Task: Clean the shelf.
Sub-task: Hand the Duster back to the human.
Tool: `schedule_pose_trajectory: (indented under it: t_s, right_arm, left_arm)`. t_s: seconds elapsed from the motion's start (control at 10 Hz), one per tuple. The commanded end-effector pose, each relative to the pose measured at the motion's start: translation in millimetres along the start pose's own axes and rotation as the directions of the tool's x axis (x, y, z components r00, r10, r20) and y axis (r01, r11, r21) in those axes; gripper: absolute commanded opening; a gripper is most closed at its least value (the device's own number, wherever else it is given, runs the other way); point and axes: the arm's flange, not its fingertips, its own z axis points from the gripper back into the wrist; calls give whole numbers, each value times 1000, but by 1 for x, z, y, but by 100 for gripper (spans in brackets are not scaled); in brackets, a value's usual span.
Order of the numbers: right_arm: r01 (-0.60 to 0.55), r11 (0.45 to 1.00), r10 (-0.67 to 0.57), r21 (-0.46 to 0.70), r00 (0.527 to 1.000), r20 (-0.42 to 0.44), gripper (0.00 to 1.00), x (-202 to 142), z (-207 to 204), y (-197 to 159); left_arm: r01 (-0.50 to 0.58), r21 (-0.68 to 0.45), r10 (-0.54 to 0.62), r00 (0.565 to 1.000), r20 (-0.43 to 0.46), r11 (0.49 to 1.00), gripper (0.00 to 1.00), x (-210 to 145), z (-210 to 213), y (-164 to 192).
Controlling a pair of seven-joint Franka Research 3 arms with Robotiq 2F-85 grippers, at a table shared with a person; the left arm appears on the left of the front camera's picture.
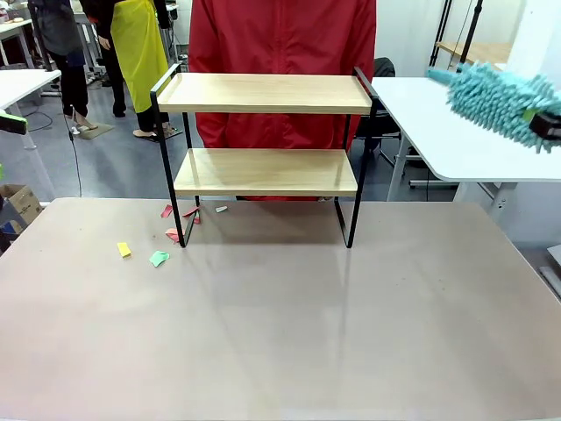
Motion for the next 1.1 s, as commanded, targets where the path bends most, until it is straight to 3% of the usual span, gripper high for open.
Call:
schedule_pose_trajectory:
  t_s: [0.0, 0.3, 0.4, 1.0]
  right_arm:
    - [-9, 1000, 9, -3, 1000, -23, 16, -58, 62, 20]
    - [-51, 999, 51, -19, 999, -3, 16, -62, 60, 24]
    - [7, 1000, -7, -1, 999, -46, 16, -21, -6, -3]
    - [7, 1000, -7, -1, 999, -46, 16, -21, -6, -3]
  left_arm:
    - [12, 8, -12, 999, 30, 1000, 100, 2, -1, 1]
    - [12, 8, -12, 999, 30, 1000, 100, 2, -1, 1]
    - [12, 8, -12, 999, 30, 1000, 100, 2, -1, 1]
    - [12, 8, -12, 999, 30, 1000, 100, 2, -1, 1]
